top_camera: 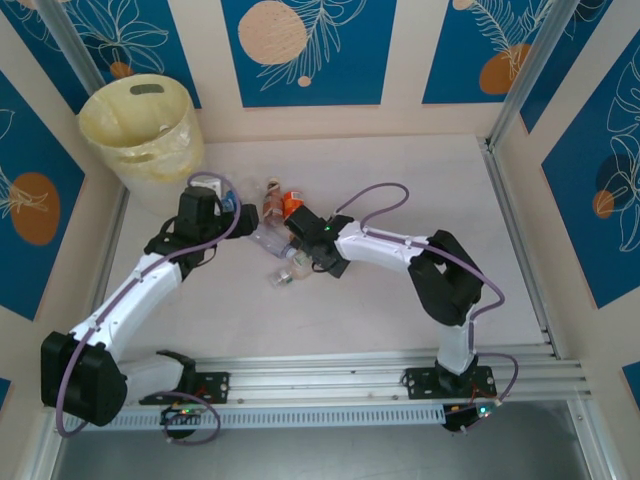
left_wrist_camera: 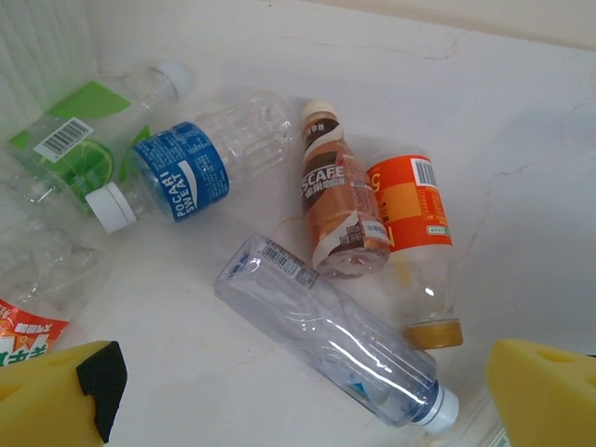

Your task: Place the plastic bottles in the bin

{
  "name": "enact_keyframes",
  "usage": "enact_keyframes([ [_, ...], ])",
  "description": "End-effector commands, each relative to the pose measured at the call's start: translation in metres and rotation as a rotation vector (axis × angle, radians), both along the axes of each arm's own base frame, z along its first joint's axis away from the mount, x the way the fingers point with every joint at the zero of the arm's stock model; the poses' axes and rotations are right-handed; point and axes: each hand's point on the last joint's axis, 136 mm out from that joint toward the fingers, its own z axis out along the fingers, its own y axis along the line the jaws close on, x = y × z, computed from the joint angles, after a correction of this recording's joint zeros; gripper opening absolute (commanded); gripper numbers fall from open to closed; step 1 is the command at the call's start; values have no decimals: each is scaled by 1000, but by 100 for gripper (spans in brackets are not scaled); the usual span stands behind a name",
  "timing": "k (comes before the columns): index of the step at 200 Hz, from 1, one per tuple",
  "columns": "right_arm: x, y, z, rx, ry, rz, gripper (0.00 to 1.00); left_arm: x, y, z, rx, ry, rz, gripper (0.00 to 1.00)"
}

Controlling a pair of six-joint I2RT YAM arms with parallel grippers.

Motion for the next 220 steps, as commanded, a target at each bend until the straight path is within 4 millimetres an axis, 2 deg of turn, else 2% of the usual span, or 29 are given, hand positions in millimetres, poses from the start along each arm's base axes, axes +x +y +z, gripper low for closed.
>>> enact_keyframes([
  [1,2,-5,-3,-26,12,-60,98,2,8,3,-8,-27,37,100],
  [32,9,-3,-14,-37,19,-73,90,2,7,-1,-10,-15,31,100],
  [58,10,-5,-26,-34,24,-92,77,4,3,-5,-19,-6,16,100],
  [81,11,-9,-34,-18,20,-110,71,5,-7,-10,-50,13,-31,100],
  [106,17,-10,-29,17,-30,-92,63,5,-22,-11,-91,15,-106,100],
  [122,21,-10,-20,38,-86,-68,55,5,-29,-10,-110,11,-140,100],
  [157,26,-13,9,47,-205,-10,51,-2,-53,-8,-158,13,-285,100],
  [191,30,-26,52,29,-355,10,51,-13,-68,-7,-176,19,-406,100],
  [220,31,-36,94,28,-513,17,51,-30,-102,13,-331,-50,-611,100],
])
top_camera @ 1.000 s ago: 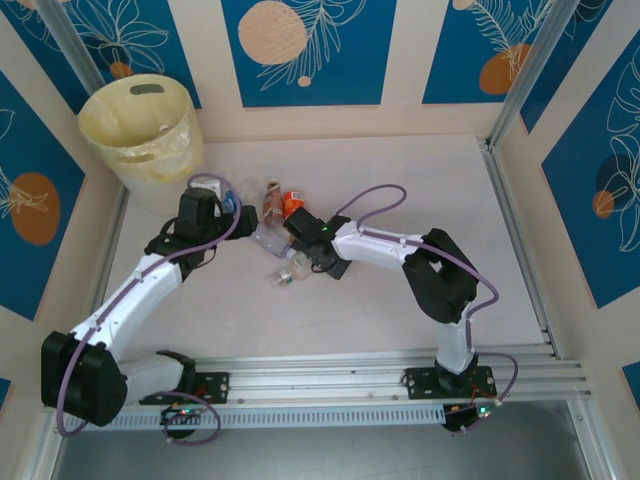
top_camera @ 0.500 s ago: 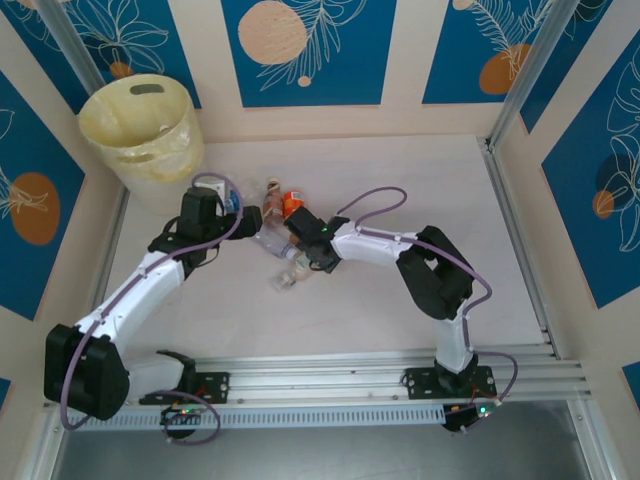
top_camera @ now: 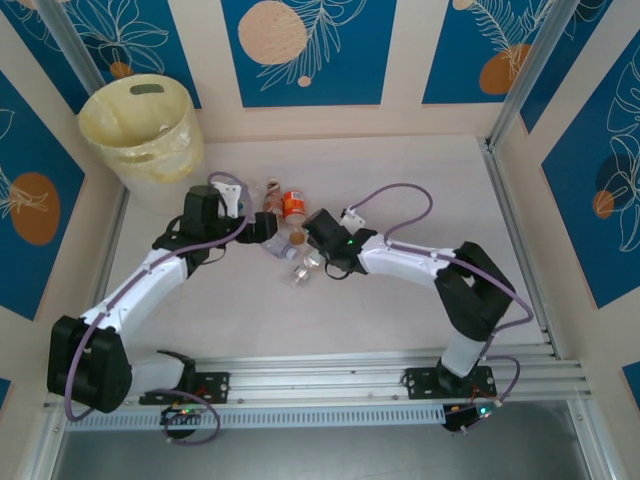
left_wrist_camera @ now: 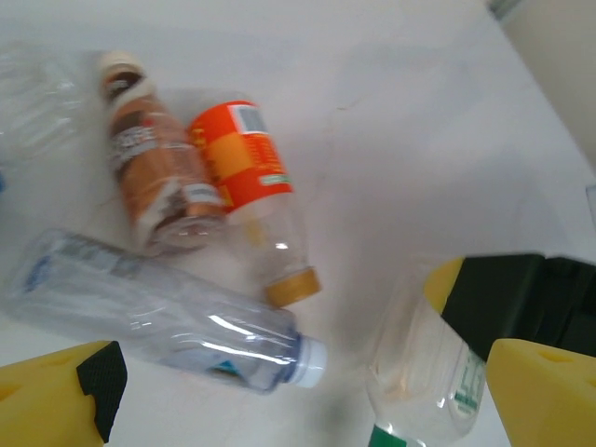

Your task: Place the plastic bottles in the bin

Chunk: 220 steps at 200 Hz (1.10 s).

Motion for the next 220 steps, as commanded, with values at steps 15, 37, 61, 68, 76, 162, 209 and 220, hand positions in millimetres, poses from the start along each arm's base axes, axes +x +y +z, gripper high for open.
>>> enact_keyframes([
  [15,11,-12,65,13,-257,-15,50,-26,-44,24,-225,-72,-291,100],
  [37,11,-12,91,55,-331,2,50,-36,-59,24,-264,-59,-382,100],
  [61,11,-12,114,91,-389,20,50,-51,-76,25,-282,-64,-506,100],
  [68,11,-10,120,100,-408,33,50,-54,-80,22,-268,-58,-528,100],
  [76,11,-8,127,111,-429,46,50,-56,-84,17,-247,-49,-544,100],
  [162,13,13,165,184,-529,149,50,-66,-116,0,-168,-30,-673,92],
  [209,14,21,180,214,-550,171,50,-61,-114,-3,-135,-54,-649,71],
  [220,14,22,181,217,-550,174,49,-60,-114,-3,-130,-60,-648,62],
])
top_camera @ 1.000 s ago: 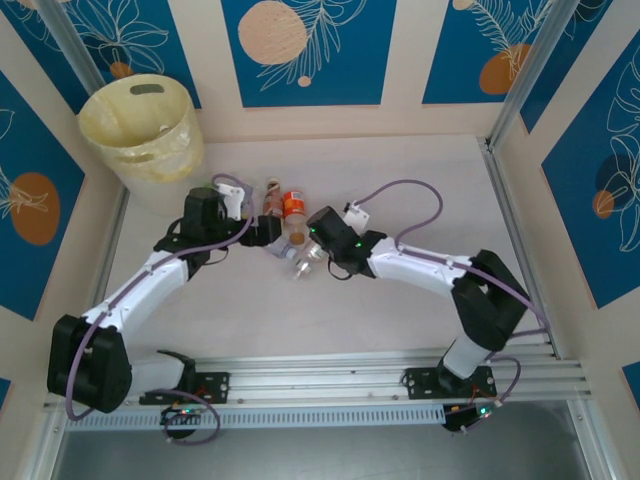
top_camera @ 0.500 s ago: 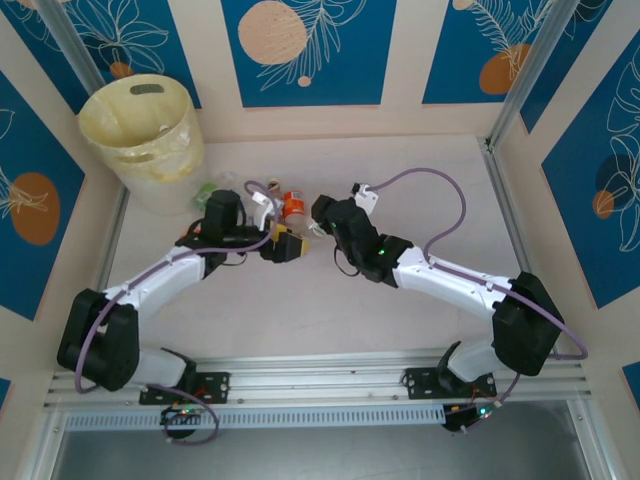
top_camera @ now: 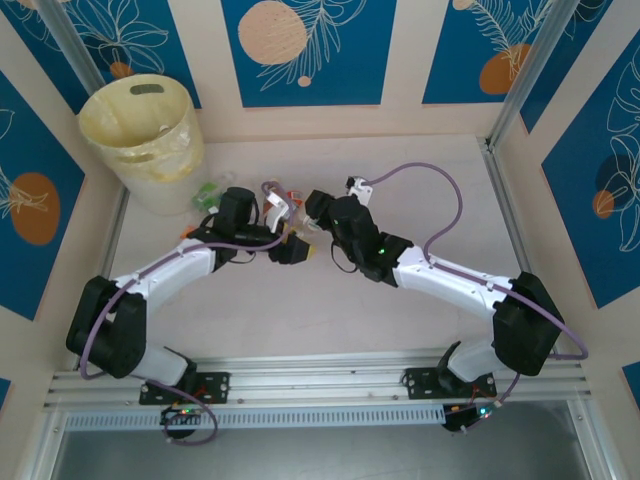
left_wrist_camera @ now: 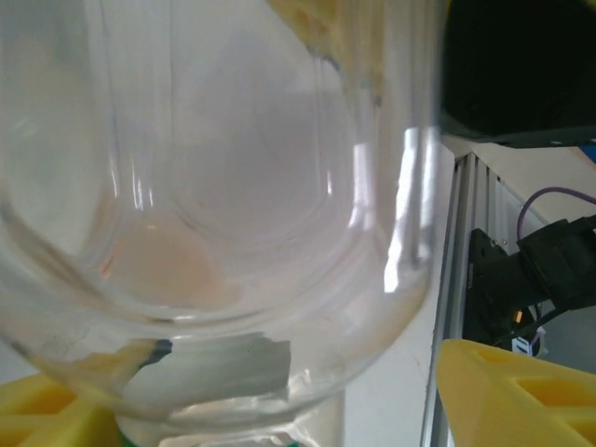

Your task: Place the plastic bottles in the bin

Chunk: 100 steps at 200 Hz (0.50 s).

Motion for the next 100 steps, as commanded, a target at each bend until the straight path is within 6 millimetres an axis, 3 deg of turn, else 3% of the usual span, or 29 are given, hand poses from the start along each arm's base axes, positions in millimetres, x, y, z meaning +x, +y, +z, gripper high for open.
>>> enact_keyframes([
  [1,1,6,35,57,-72,16,49,1,-3,5,6,-48,-17,61],
  [29,2,8,37,56,-74,20,50,1,-2,5,15,-65,-14,39],
  [63,4,7,34,52,-65,29,54,1,-2,12,1,-82,-14,20],
  [88,6,5,42,39,-79,67,73,7,1,17,5,-100,23,0],
  [100,7,-2,48,32,-80,84,83,15,6,18,27,-117,80,0],
])
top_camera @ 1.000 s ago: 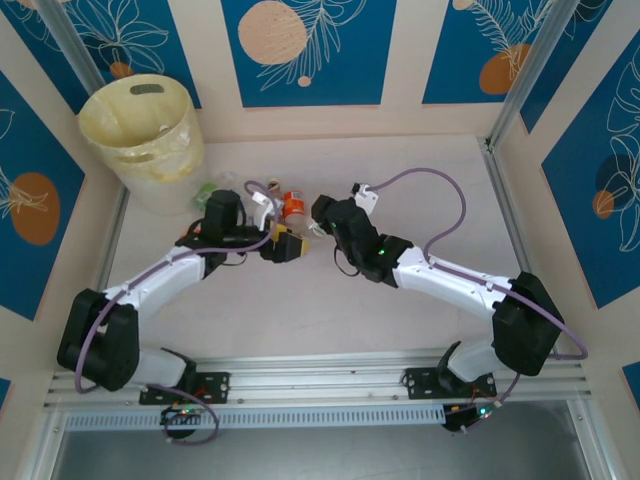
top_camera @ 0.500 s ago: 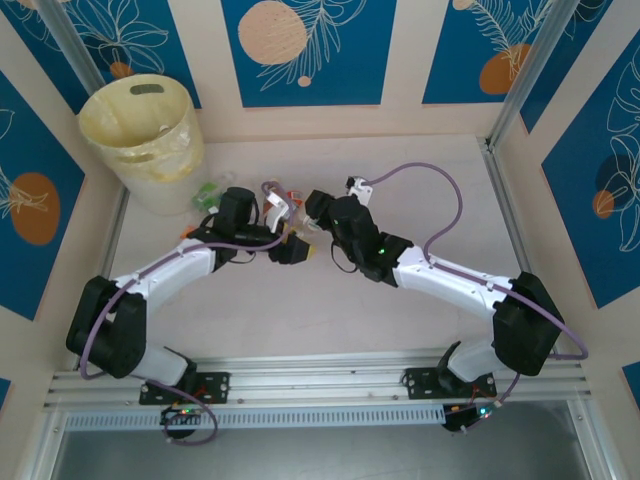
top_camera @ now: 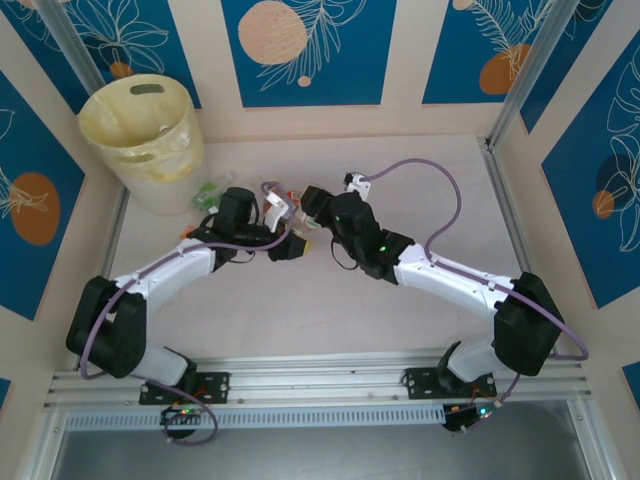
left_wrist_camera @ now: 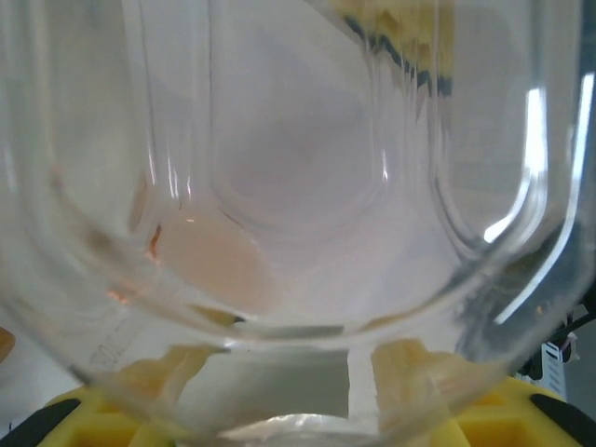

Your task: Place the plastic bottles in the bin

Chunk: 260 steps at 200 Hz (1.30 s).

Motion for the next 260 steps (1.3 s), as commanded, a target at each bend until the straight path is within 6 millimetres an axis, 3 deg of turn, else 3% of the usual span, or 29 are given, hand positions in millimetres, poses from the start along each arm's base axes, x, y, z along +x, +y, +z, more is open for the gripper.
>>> enact_keyframes([
  [1,3,-6,40,41,-67,42,84,9,3,23,-4,-90,51,0],
  [33,-1,-35,59,23,-112,45,100,37,25,30,59,-152,238,0],
  [76,-6,-85,52,40,-103,-70,99,71,63,64,148,-297,484,0],
  [121,-13,-110,40,86,-142,-97,100,110,123,144,191,-560,835,0],
  [168,-23,-102,41,-151,-224,51,100,142,178,223,293,-621,1079,0],
  [201,-23,-108,39,-156,-239,26,100,159,209,266,383,-665,1163,0],
  [226,-24,-108,39,-151,-248,27,100,182,244,274,518,-667,1260,0],
  [260,-26,-106,39,-142,-247,43,100,222,291,243,601,-526,1310,0],
])
